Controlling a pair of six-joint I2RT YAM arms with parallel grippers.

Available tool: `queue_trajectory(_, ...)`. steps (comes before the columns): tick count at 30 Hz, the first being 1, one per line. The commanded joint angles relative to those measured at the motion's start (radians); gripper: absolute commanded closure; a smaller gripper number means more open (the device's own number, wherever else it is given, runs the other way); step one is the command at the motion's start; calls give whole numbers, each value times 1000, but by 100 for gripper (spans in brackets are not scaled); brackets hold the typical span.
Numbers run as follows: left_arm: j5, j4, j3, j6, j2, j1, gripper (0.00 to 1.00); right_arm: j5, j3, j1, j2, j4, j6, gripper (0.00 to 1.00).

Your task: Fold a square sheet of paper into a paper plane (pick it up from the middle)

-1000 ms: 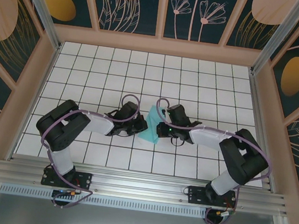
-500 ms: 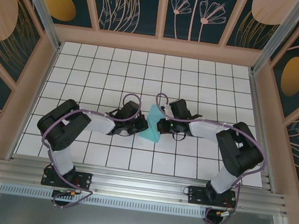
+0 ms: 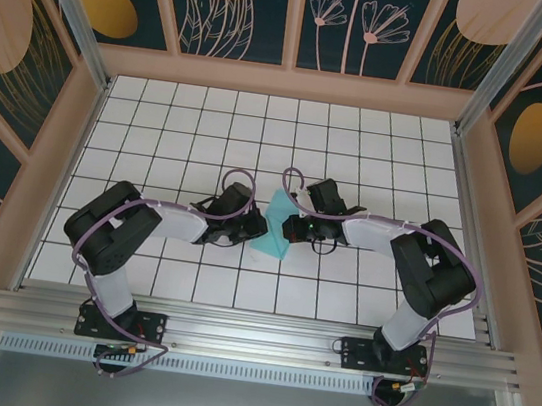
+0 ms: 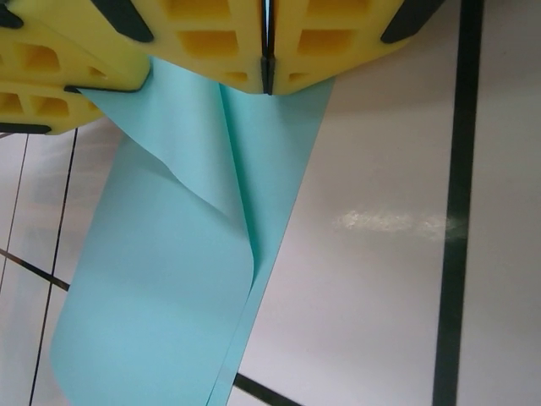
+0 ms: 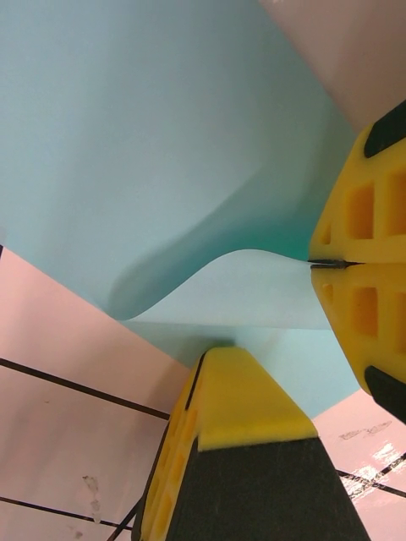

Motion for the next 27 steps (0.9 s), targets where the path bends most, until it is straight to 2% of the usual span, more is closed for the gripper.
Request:
queue_trajectory(1, -16, -40, -24, 23, -76, -1, 86, 0, 20, -10, 25, -3, -8, 100)
queue_trajectory(5, 32, -16, -55, 32, -112, -5, 85, -10, 25, -10, 30, 0, -8, 100)
queue_trajectory(11, 80, 1, -62, 29, -71, -23, 90, -17, 25, -11, 34, 3, -5, 100)
queue_trajectory(17, 73, -8, -66, 37, -8, -33, 92, -7, 35, -10, 37, -8, -17, 100)
queue_trajectory(27, 43, -22, -78, 40, 7, -34, 93, 34, 43, -11, 43, -35, -28, 100)
